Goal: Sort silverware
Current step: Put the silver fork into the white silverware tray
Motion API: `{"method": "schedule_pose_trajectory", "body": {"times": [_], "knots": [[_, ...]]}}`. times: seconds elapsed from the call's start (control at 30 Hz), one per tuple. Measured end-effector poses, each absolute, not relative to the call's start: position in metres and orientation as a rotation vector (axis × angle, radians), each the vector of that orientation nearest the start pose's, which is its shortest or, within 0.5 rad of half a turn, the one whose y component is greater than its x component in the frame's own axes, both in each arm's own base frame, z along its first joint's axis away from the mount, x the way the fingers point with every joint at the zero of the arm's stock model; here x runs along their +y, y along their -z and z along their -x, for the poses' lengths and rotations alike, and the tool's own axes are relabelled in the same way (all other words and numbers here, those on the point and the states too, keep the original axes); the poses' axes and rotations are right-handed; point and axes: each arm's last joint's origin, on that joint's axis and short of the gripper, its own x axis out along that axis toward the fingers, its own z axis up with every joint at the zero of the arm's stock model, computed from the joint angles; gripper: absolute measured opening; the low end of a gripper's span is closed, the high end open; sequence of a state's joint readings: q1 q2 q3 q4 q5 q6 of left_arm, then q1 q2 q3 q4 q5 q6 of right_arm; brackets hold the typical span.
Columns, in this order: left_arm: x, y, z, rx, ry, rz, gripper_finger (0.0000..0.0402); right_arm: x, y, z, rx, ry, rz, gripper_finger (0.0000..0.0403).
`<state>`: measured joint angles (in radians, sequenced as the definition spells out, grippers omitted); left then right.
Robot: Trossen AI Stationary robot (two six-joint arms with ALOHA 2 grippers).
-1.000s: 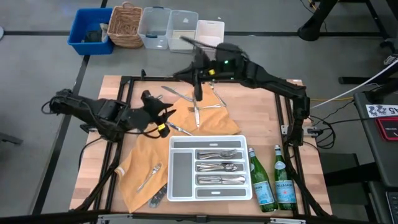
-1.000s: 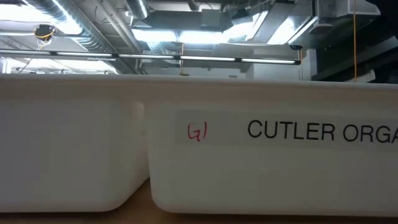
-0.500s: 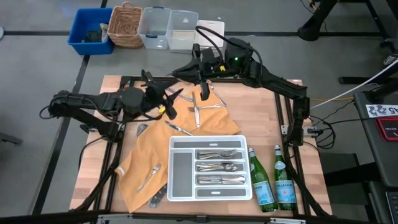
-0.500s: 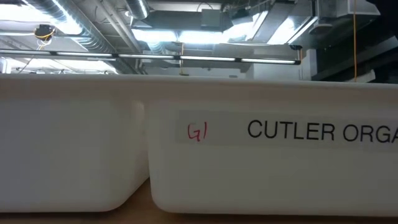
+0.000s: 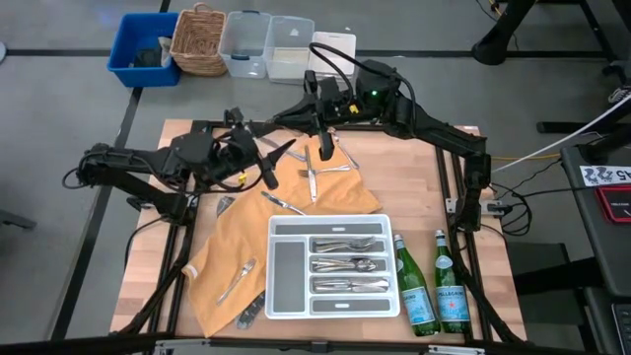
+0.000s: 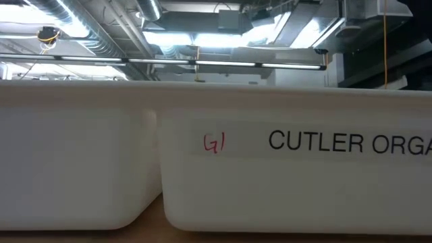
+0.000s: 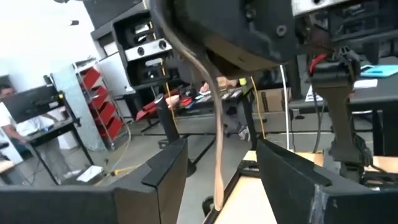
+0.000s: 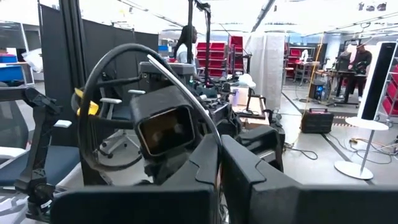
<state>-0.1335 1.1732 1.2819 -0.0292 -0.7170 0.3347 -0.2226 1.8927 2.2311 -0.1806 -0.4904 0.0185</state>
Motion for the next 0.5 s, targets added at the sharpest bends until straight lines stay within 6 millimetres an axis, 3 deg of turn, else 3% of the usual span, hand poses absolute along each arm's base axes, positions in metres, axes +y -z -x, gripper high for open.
{"method": "schedule_pose_trajectory", "body": {"times": [0.3, 0.5], "knots": [[-0.006, -0.436, -0.251, 0.048, -0.566, -0.314, 0.0181, -0.075, -0.507, -0.399, -0.148, -0.32, 0.043, 0.0014], [-0.006, -0.43, -0.258, 0.078, -0.548, -0.345, 0.0139, -0.075, -0.507, -0.399, -0.148, -0.326, 0.043, 0.0014]]}}
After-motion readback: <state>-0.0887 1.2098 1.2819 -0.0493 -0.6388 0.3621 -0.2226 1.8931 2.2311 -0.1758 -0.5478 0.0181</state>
